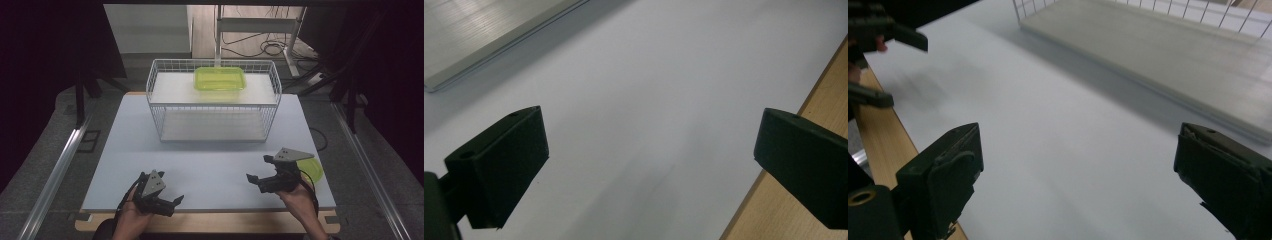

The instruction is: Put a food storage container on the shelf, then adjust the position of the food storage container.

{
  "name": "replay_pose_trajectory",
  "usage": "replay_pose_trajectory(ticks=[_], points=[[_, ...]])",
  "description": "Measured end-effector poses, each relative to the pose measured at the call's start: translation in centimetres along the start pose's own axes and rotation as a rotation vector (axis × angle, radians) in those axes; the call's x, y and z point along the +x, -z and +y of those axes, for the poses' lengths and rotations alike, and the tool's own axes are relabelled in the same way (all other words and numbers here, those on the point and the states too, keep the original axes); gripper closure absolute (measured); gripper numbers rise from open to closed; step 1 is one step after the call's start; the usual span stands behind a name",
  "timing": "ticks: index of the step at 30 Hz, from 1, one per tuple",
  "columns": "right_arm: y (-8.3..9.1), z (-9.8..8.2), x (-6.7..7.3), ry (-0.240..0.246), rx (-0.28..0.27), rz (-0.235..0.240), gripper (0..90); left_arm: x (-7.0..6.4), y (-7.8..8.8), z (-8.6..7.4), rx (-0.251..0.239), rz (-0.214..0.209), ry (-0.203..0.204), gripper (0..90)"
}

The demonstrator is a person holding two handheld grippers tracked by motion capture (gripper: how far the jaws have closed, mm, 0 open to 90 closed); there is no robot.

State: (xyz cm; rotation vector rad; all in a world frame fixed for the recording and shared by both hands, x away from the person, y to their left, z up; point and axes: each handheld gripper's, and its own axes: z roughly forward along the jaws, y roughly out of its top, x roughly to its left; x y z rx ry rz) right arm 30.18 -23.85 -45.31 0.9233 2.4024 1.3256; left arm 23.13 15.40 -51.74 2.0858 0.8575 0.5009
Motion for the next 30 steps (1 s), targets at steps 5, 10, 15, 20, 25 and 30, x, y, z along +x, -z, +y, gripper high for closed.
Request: replay_pose_trajectory(ticks=[5, 10, 15, 20, 25, 30], points=[[-0.4, -1.3, 0.3, -0.008, 0.056, 0.004, 6.6, 0.0, -0.1, -0.1, 0.016, 0.0, -0.006, 0.8], [-1.0, -2.4, 0.6, -0.006, 0.097, -0.009, 6.6, -0.1, -0.2, -0.1, 0.024, -0.002, -0.015, 0.7], [-1.2, -2.5, 0.6, -0.003, 0.107, -0.029, 4.3, -0.1, -0.3, -0.1, 0.029, -0.005, -0.017, 0.7], [-0.7, -2.1, 0.6, -0.009, 0.082, -0.036, 2.3, -0.1, -0.3, -0.1, 0.032, -0.007, -0.019, 0.6], [0.2, -1.8, 0.1, -0.012, 0.086, -0.097, 18.8, -0.1, -0.3, -0.1, 0.031, -0.004, -0.022, 0.6], [2.0, -1.4, -1.0, -0.04, 0.058, -0.152, 47.7, -0.1, -0.3, -0.1, 0.033, -0.004, -0.023, 0.5]])
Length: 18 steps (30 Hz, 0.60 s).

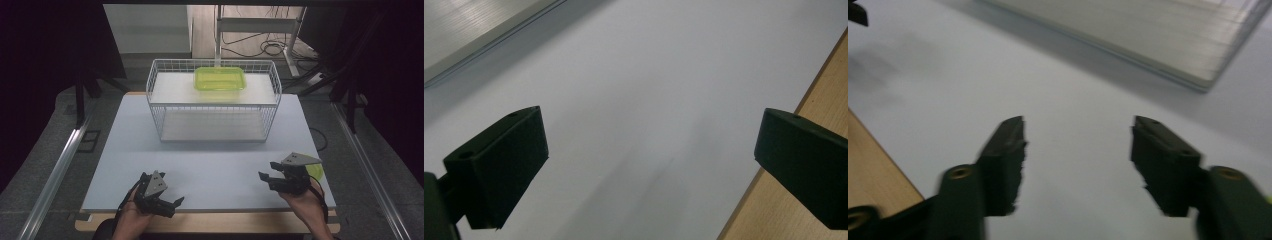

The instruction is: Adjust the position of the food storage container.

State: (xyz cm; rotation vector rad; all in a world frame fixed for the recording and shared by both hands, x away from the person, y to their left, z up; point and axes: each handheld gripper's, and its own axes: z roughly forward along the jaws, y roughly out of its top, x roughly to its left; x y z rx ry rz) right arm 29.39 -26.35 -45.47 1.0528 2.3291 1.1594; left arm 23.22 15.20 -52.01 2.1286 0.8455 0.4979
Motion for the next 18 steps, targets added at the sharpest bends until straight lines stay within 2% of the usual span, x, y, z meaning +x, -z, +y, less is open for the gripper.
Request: replay_pose_trajectory(ticks=[2, 4, 8, 11, 15, 18], points=[[0.6, 0.0, -0.7, -0.016, 0.009, -0.027, 60.1, 0.0, 0.0, 0.0, 0.001, 0.003, 0.0, 0.4], [1.0, -0.1, -1.7, -0.047, 0.019, -0.049, 68.1, 0.0, 0.0, 0.0, 0.0, 0.005, -0.001, 0.4], [1.8, -0.5, -3.4, -0.069, 0.01, -0.089, 82.2, 0.0, 0.0, 0.0, 0.0, 0.005, -0.001, 0.3], [2.4, -0.6, -4.3, -0.072, 0.001, -0.123, 89.0, 0.0, 0.0, 0.0, 0.002, 0.004, 0.001, 0.4], [3.0, -0.9, -5.4, -0.079, -0.003, -0.158, 89.4, 0.0, 0.0, 0.0, 0.005, 0.006, 0.0, 0.3], [3.5, -1.3, -6.4, -0.09, -0.002, -0.201, 89.5, 0.0, 0.0, 0.0, 0.006, 0.007, 0.002, 0.3]])
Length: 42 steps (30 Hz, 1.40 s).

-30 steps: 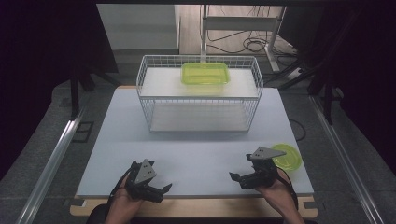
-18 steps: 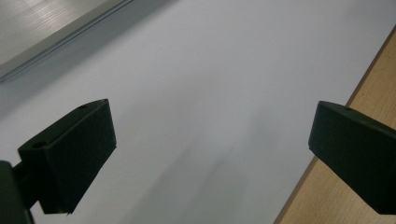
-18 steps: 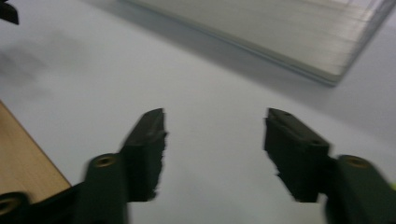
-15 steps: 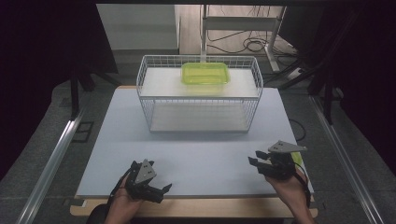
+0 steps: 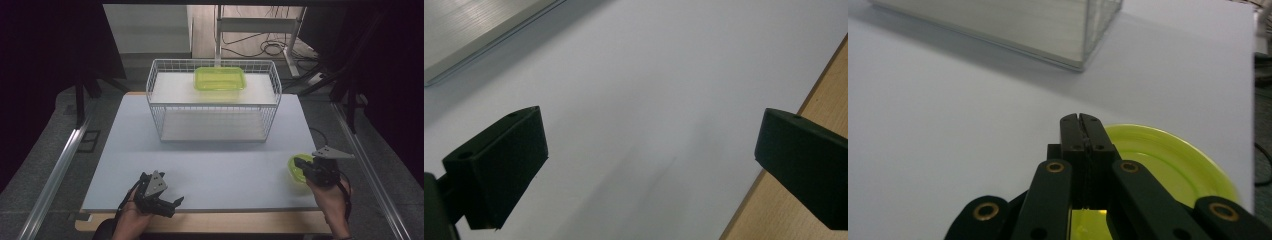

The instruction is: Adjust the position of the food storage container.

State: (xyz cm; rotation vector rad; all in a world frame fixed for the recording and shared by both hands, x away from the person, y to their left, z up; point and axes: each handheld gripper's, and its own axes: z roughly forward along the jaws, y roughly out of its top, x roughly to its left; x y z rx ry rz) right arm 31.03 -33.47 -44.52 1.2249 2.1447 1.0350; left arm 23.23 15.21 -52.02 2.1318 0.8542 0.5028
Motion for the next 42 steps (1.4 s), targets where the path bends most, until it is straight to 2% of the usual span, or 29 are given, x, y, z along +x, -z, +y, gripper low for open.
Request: replay_pose_trajectory(ticks=[3, 8, 18, 23, 33, 42], points=[[0.4, -0.3, -1.0, -0.024, -0.011, -0.025, 89.5, 0.0, 0.0, 0.0, 0.0, 0.0, 0.001, 0.3], [1.1, -0.9, -2.7, -0.051, -0.003, -0.095, 89.6, 0.0, 0.0, 0.0, 0.002, 0.002, -0.001, 0.3], [1.2, -2.4, -5.8, -0.09, 0.027, -0.173, 89.6, 0.0, -0.1, 0.0, 0.011, 0.005, -0.004, 0.3], [1.1, -3.1, -6.9, -0.114, 0.04, -0.2, 89.6, 0.0, -0.1, 0.0, 0.016, 0.006, -0.005, 0.3], [0.2, -3.5, -6.9, -0.125, 0.087, -0.188, 89.5, 0.0, -0.2, 0.0, 0.024, 0.009, -0.008, 0.3], [-0.5, -3.3, -5.3, -0.126, 0.122, -0.158, 89.5, -0.1, -0.3, -0.1, 0.029, 0.011, -0.008, 0.3]])
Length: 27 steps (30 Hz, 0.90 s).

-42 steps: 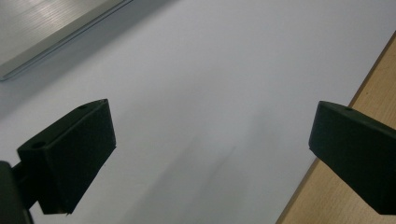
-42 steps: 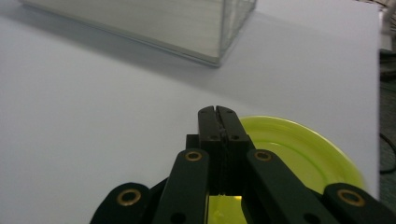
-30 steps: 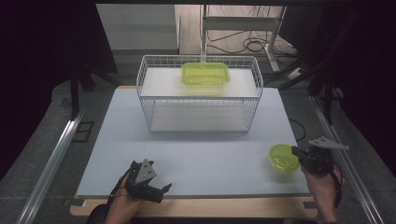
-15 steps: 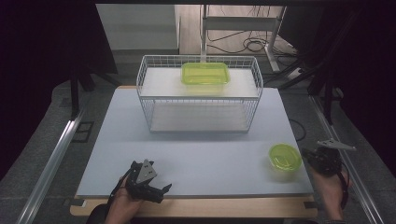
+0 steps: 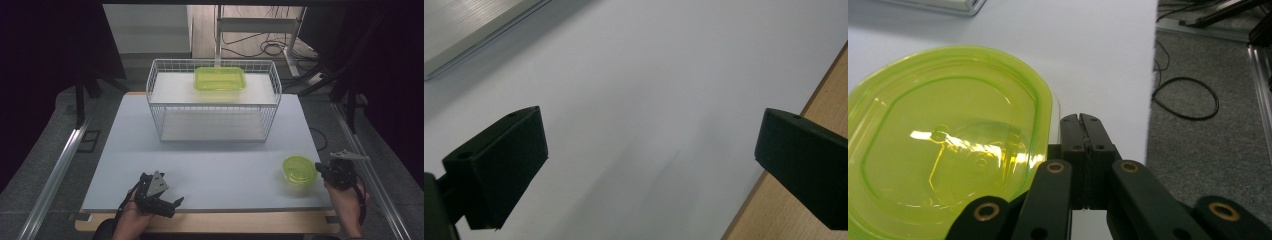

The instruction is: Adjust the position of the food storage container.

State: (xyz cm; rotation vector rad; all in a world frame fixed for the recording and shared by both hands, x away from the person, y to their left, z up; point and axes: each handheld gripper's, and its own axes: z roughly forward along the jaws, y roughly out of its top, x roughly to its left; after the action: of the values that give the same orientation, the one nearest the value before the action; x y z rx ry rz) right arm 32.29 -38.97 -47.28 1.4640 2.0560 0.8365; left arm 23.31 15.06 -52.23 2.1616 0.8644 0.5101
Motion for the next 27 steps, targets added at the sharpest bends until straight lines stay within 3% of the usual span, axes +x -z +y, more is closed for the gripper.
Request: replay_pose_trajectory(ticks=[21, 27], points=[[-0.5, 0.5, 6.2, 0.077, 0.038, 0.166, 89.4, -0.1, -0.1, 0.0, 0.007, 0.001, -0.008, 0.3], [0.0, -0.1, 5.4, 0.061, 0.049, 0.145, 89.4, -0.1, -0.2, 0.0, 0.015, 0.005, -0.008, 0.3]])
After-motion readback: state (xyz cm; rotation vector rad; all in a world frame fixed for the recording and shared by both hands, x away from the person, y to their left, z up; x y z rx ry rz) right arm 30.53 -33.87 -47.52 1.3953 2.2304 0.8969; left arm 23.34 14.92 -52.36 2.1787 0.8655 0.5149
